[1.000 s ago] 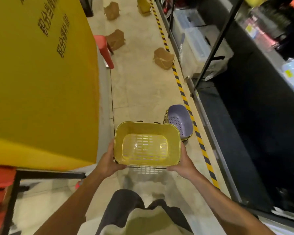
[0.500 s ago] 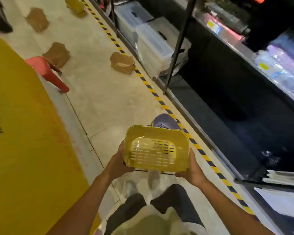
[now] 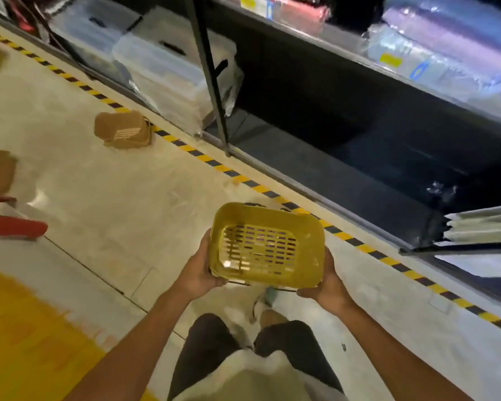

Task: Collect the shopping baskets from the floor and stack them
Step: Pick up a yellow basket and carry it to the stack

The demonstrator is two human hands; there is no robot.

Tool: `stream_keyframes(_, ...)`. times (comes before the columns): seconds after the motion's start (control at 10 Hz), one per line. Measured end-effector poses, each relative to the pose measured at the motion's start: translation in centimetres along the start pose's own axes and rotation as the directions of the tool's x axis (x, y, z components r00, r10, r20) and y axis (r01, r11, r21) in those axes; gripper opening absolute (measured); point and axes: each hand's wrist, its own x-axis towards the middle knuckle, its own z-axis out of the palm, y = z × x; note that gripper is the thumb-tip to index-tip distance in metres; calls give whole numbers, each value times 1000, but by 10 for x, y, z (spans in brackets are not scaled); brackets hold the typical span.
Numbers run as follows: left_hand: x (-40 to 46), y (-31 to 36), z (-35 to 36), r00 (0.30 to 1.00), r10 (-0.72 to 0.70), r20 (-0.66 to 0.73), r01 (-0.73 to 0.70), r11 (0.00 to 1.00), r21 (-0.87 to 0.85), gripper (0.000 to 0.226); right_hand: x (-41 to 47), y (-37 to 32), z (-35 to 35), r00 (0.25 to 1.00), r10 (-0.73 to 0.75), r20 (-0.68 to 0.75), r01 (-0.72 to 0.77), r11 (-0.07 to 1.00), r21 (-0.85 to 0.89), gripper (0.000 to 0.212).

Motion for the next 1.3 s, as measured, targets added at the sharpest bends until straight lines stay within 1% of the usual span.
stream_keyframes(0.1,47,12,-14,998,-60,14,59,994,97,121,31,-1,-3,997,-25,-70,34,992,121,115)
stream_keyframes(0.2,81,3,-17,997,-56,58,49,991,124,120,56,5,8,993,38,-112,-21,989,145,114)
stream_keyframes(0.3,124,-4,-24,990,-30,141,12,992,125,119,82,25,16,991,-4,-134,29,982,184,108)
stream_keyframes(0.4,156,-23,-25,972,4,234,-32,993,114,112,105,31,31,983,-91,-157,109,987,114,93)
stream_keyframes(0.5,182,-42,-30,969,10,245,-38,993,113,115,129,45,46,980,-91,-179,125,974,188,92)
stream_keyframes(0.6,204,-66,-34,961,3,276,-39,991,128,118,153,54,55,981,-29,-192,81,960,268,100)
stream_keyframes(0.7,220,-88,-36,960,-21,280,-22,989,148,121,169,62,62,981,-18,-194,70,961,266,94)
stream_keyframes(0.8,235,-97,-33,955,-27,297,-10,993,121,121,184,73,64,984,34,-178,28,943,332,91)
stream_keyframes(1.0,264,-110,-24,934,-12,357,-30,993,112,119,202,96,57,965,161,-206,-80,932,353,93)
stream_keyframes(1.1,272,-111,-19,936,-36,349,-1,995,104,115,203,101,60,955,187,-230,-101,935,339,94)
stream_keyframes(1.2,274,-114,-17,941,-50,334,5,991,135,109,202,101,70,949,180,-259,-89,941,325,92)
stream_keyframes(1.3,273,-118,-15,941,-68,331,16,987,159,109,206,95,77,950,180,-256,-86,937,339,93)
